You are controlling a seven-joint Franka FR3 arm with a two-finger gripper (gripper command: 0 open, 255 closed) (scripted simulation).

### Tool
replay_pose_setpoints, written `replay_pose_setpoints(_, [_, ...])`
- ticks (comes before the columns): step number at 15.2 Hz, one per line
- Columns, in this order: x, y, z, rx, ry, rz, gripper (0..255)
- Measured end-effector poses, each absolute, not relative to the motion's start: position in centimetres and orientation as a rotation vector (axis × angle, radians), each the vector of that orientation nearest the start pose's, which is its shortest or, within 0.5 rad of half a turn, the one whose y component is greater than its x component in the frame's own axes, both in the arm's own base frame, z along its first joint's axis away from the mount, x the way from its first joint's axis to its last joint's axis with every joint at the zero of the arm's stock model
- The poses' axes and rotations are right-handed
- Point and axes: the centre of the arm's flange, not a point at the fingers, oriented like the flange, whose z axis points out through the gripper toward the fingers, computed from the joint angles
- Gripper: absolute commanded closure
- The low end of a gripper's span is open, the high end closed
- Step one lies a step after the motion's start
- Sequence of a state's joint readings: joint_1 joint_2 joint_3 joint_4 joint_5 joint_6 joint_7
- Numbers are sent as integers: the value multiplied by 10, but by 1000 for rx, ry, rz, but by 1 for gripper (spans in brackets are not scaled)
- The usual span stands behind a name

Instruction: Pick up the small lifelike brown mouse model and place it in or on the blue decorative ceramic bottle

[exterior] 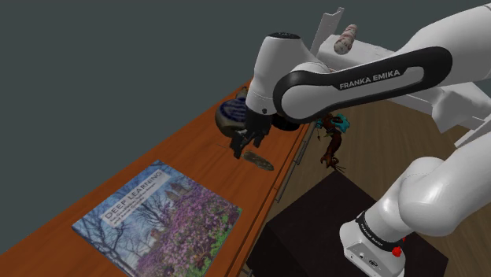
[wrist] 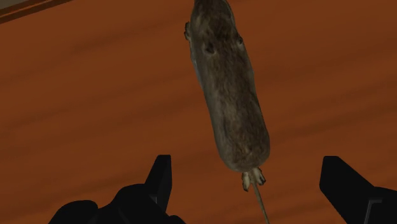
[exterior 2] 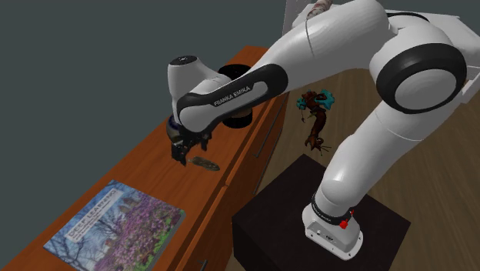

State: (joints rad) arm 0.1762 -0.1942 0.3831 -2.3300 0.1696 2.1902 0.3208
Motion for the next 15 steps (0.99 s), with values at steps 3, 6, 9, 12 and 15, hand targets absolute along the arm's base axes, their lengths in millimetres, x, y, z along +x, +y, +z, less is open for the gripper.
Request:
replay_pose_setpoints(3, [405, 264, 407, -3054, -211, -17, 0])
replay_pose_setpoints(6, [406, 264, 405, -3054, -211, -18, 0])
replay_pose_setpoints(9, [406, 264, 405, -3054, -211, -18, 255])
replay_pose_setpoints(12, [406, 264, 405, -3054, -211, -19, 255])
replay_pose_setpoints(15, [406, 264, 405, -3054, -211, -19, 255])
